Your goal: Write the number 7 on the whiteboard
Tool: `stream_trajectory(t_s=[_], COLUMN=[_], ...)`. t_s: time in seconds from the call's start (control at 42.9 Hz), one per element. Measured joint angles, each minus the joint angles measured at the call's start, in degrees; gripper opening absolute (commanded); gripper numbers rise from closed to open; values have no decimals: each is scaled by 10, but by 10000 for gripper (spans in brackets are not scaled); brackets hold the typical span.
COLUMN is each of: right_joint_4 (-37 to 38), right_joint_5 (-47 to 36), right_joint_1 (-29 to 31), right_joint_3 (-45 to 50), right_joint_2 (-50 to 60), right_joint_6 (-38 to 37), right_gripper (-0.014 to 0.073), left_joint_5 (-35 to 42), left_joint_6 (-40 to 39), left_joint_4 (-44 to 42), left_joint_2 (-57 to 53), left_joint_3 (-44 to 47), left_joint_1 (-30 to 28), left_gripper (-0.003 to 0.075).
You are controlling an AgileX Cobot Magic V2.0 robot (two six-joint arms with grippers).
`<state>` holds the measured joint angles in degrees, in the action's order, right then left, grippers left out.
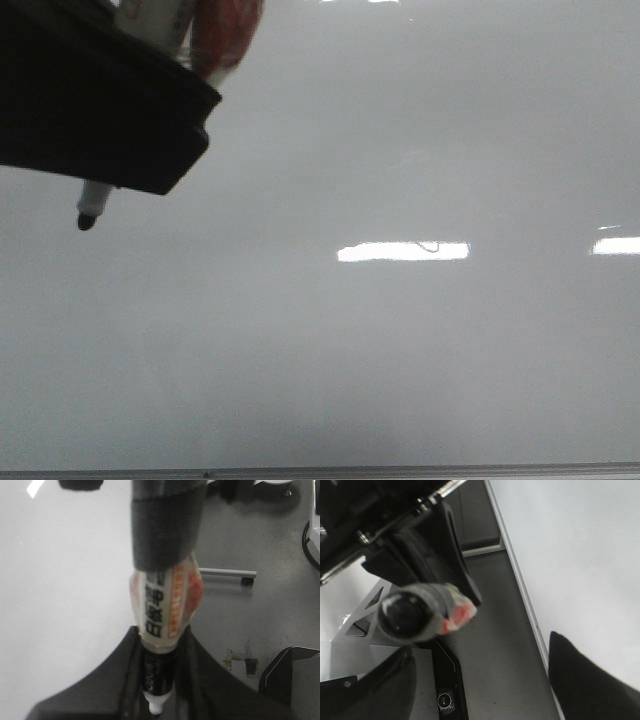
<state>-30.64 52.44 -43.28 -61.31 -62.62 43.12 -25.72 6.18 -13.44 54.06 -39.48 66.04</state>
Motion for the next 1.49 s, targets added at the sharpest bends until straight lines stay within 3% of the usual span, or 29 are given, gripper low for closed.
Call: stream_trajectory(t_s=[0.256,0.49,0.629,0.746,0.909,0.979,1.212,1.352,1.492], right_joint_4=[-4,-5,-3,0,0,5,34,24,-32], right_joint_5=[0,0,-2,-2,-3,0,-32,-127,-275], right_joint_1=[-56,-60,-60,-60,-59,-53,30,88,109], right_joint_3=[-37,-40,-41,-41,-42,-42,-10,66,165], right_joint_2=[-36,-40,-40,-40,-40,-40,-9,58,122], right_joint_6=[0,0,1,1,1,1,-20,-33,-42], right_gripper=[532,195,48,-72,-66,-66,-60,-60,-60], left_joint_5=[0,0,4,9,18,28,49,50,50], left_joint_6=[0,0,-4,-4,-4,-4,-4,-33,-72], left_joint_4=[1,2,9,10,9,8,7,7,7], left_joint_2=[0,0,0,0,0,-3,-66,-141,-235], left_joint_3=[0,0,0,1,2,2,30,78,130], left_joint_1=[1,1,1,1,3,3,3,3,3], left_gripper=[20,20,42,156,370,395,333,180,18])
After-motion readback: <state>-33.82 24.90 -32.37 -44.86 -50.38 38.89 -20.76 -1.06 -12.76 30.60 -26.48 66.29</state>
